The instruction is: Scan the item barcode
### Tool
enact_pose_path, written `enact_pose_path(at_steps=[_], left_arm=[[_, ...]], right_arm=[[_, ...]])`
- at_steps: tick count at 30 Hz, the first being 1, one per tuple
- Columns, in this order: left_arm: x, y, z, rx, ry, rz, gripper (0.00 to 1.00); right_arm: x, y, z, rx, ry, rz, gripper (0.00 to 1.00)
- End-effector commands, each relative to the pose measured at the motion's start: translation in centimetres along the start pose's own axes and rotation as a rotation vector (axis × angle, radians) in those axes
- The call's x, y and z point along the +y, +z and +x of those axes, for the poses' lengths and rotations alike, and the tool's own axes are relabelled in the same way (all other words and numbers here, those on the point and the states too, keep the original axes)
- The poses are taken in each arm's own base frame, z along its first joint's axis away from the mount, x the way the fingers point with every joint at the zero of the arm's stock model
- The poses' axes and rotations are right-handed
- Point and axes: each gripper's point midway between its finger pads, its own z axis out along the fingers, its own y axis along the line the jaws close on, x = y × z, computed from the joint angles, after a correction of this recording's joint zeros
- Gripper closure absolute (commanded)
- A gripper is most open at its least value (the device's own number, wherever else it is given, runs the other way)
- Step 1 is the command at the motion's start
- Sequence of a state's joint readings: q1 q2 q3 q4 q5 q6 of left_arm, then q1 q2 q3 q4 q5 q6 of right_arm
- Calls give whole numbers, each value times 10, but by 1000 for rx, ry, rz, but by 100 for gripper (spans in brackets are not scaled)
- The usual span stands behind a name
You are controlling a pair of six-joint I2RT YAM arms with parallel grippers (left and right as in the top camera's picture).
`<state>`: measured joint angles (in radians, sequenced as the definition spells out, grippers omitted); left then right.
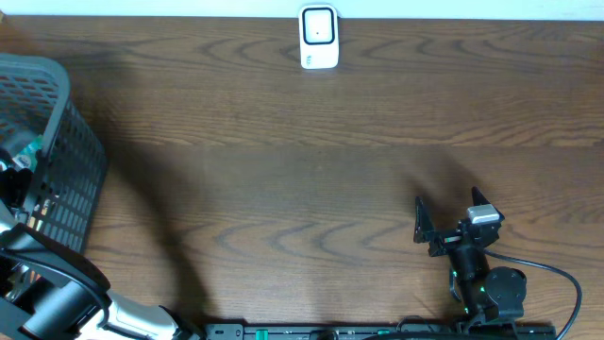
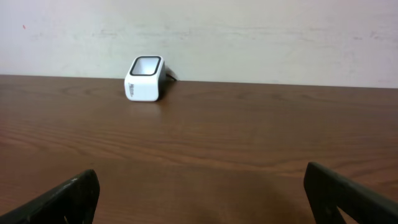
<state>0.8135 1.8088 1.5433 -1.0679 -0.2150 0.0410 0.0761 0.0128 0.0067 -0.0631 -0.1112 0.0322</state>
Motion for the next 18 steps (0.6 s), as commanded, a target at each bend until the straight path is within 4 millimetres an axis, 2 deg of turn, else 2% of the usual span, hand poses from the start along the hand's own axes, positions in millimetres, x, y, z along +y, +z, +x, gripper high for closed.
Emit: enact_pose_path(at_steps=[1, 7, 11, 18], left_arm=[[-4, 6, 3, 22, 147, 17, 1], [-1, 17, 11, 82, 335, -7, 1], [16, 21, 11, 112, 353, -111, 1], [18, 32, 19, 174, 428, -104, 2]], right_arm=[[1, 0, 0, 1, -15, -4, 1], [1, 0, 0, 1, -15, -4, 1], [1, 0, 0, 1, -15, -4, 1], [1, 0, 0, 1, -15, -4, 1]])
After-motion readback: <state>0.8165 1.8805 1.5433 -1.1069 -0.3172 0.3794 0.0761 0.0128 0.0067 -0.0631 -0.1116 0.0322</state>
